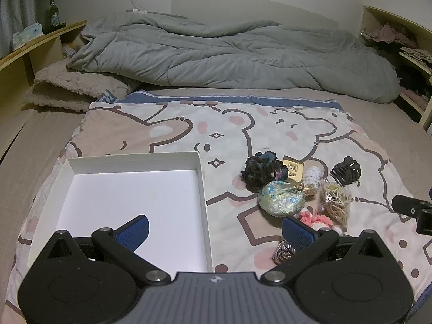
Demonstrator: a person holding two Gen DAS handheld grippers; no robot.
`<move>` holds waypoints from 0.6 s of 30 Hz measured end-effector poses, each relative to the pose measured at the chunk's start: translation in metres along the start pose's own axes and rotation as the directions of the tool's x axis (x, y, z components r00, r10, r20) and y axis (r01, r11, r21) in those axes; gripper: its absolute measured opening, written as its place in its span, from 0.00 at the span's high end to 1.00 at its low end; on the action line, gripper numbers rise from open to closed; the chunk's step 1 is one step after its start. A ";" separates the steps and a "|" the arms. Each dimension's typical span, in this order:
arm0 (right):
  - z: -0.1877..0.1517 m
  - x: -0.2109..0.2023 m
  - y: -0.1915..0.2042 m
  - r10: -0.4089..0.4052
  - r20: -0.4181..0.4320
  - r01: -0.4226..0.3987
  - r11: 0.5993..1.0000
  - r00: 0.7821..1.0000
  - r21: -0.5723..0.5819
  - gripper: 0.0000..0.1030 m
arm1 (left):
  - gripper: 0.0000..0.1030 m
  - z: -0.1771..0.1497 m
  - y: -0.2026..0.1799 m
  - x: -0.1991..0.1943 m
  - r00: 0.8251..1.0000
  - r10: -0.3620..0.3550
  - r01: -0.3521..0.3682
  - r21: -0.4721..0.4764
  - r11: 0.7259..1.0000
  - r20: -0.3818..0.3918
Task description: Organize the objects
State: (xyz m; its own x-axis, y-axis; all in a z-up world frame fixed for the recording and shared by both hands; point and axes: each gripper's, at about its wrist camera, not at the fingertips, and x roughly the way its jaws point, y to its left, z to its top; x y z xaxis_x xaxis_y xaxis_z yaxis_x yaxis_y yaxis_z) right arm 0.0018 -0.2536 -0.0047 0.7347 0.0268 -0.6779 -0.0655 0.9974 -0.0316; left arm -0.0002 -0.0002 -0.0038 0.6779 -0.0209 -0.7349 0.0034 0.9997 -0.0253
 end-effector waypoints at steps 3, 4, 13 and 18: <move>0.000 0.000 0.000 -0.001 0.000 0.001 1.000 1.000 0.000 0.00 | 0.00 0.000 0.000 0.000 1.000 -0.002 0.002 -0.002 1.000 -0.003; 0.000 0.000 0.000 -0.001 0.000 0.001 1.000 1.000 0.000 0.00 | 0.00 0.000 0.001 0.000 1.000 -0.003 0.003 -0.003 1.000 -0.004; 0.000 0.001 -0.001 -0.001 -0.001 0.001 1.000 1.000 -0.001 0.00 | 0.00 0.000 0.001 0.001 1.000 -0.003 0.003 -0.004 1.000 -0.004; 0.000 0.000 -0.001 -0.002 -0.001 0.002 1.000 1.000 -0.001 0.00 | 0.00 0.000 0.001 0.001 1.000 -0.003 0.003 -0.003 1.000 -0.005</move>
State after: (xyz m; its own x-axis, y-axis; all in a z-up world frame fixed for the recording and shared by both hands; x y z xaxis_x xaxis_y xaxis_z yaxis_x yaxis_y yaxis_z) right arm 0.0018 -0.2543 -0.0050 0.7344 0.0251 -0.6782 -0.0650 0.9973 -0.0334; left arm 0.0001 0.0004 -0.0043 0.6744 -0.0235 -0.7380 0.0029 0.9996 -0.0293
